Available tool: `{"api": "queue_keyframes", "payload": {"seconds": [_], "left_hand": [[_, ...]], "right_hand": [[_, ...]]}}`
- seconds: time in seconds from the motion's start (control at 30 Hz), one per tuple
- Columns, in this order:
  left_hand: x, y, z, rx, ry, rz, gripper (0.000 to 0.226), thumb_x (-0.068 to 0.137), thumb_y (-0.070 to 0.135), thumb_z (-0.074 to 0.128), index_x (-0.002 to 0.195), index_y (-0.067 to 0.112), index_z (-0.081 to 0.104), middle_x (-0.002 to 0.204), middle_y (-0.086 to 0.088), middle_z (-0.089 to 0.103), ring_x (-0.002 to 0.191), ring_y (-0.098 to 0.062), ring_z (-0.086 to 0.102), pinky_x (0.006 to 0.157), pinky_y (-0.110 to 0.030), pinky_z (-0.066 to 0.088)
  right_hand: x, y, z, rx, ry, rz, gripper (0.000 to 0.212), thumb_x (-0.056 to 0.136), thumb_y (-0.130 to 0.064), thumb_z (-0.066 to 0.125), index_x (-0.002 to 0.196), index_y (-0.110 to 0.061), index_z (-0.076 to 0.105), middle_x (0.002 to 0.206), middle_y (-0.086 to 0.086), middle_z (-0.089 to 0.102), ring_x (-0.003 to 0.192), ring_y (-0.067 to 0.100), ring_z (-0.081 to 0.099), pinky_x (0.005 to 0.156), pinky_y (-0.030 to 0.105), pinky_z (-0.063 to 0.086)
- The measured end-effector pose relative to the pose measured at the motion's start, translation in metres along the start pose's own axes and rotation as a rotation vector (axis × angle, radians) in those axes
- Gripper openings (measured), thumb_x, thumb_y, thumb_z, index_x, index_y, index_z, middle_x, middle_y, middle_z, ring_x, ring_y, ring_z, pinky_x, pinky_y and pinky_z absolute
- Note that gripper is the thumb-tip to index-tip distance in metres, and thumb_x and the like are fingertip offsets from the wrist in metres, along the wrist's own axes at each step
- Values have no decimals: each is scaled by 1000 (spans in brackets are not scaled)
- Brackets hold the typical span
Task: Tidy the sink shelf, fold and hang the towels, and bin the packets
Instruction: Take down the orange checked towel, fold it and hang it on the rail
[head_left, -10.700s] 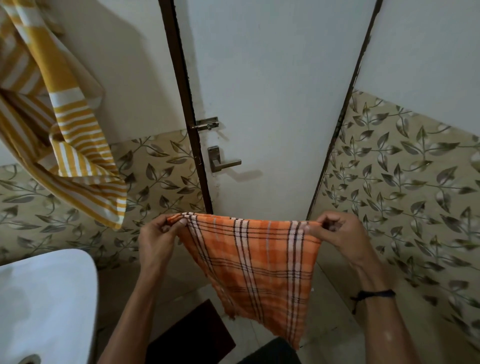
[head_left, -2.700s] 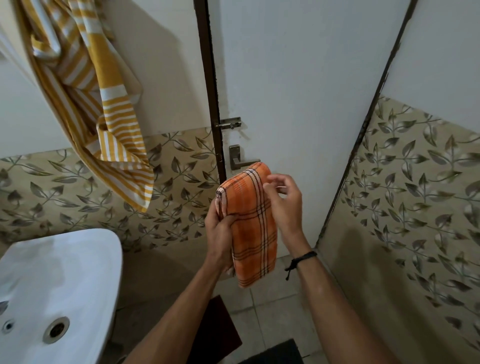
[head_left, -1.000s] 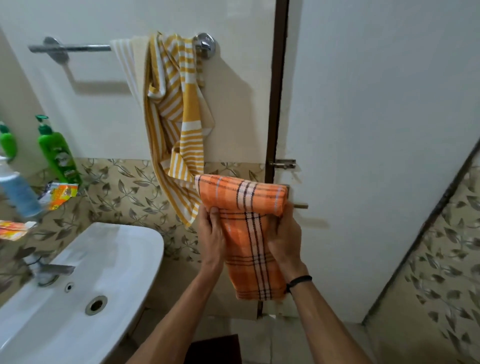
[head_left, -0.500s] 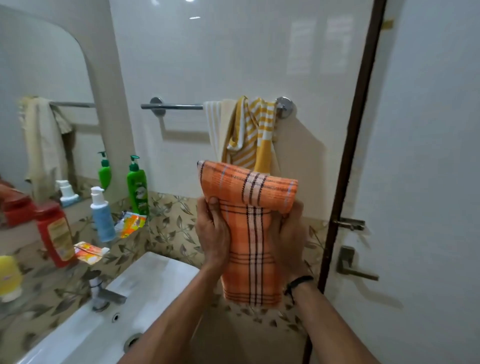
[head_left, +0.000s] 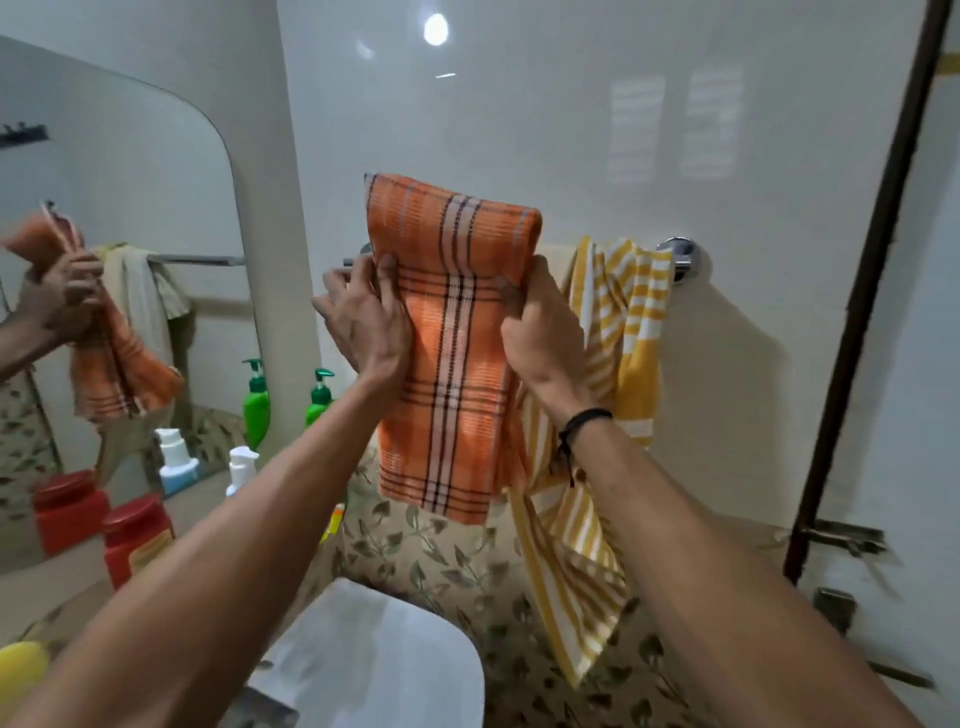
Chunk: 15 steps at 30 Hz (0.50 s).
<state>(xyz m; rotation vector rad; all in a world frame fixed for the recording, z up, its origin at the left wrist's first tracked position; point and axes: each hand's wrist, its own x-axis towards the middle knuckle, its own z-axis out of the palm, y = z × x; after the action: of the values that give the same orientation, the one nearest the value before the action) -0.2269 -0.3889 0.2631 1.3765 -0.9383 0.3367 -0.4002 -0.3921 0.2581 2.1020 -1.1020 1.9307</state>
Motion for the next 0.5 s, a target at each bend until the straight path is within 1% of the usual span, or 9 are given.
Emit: {"api": "queue_keyframes", "payload": {"seconds": [0.07, 0.13, 0.2, 0.23, 0.33, 0.4, 0.5], "left_hand": [[33, -2, 2, -58, -20, -13, 42, 105, 51, 38, 116, 18, 62, 115, -14, 51, 106, -30, 52, 90, -34, 42], [60, -3, 5, -60, -43, -46, 44, 105, 55, 36, 119, 20, 60, 116, -13, 50, 98, -28, 57, 88, -39, 49], [83, -3, 8, -55, -59, -72, 45, 104, 56, 35, 122, 22, 59, 119, -12, 51, 100, -31, 61, 90, -42, 49], [94, -3, 10, -58, -58, -82, 45, 104, 57, 35, 123, 23, 59, 121, -12, 51, 102, -33, 62, 92, -42, 49], [120, -3, 16, -85, -52, -112, 45, 104, 55, 38, 126, 23, 60, 125, -12, 53, 109, -34, 61, 95, -43, 47], [137, -4, 25, -96, -52, -126, 44, 104, 54, 40, 124, 23, 63, 125, -12, 57, 112, -34, 61, 96, -44, 47], [153, -7, 43, -109, -85, -157, 41, 103, 51, 45, 119, 20, 67, 124, -12, 67, 115, -36, 62, 92, -41, 47]], "right_hand": [[27, -9, 15, -10, -84, 10, 23, 103, -29, 47, 119, -14, 52, 106, 9, 71, 89, 38, 67, 59, 34, 35], [54, -16, 26, -52, -147, 32, 24, 99, -22, 48, 122, -15, 50, 108, 12, 71, 92, 41, 66, 64, 36, 40], [80, -21, 42, -59, -184, 37, 28, 96, -16, 47, 124, -16, 50, 109, 13, 71, 94, 42, 66, 71, 40, 47], [92, -24, 49, -49, -199, 43, 29, 96, -15, 47, 125, -16, 50, 109, 13, 71, 95, 41, 66, 73, 40, 49], [124, -28, 70, -32, -226, 62, 31, 95, -12, 49, 125, -16, 53, 112, 12, 71, 97, 39, 66, 74, 34, 43], [139, -28, 81, -55, -221, 70, 31, 94, -11, 49, 123, -16, 55, 112, 10, 70, 98, 36, 66, 75, 33, 41], [152, -24, 92, -147, -215, 78, 29, 91, -9, 46, 119, -13, 56, 113, 12, 68, 100, 38, 65, 75, 35, 42]]}}
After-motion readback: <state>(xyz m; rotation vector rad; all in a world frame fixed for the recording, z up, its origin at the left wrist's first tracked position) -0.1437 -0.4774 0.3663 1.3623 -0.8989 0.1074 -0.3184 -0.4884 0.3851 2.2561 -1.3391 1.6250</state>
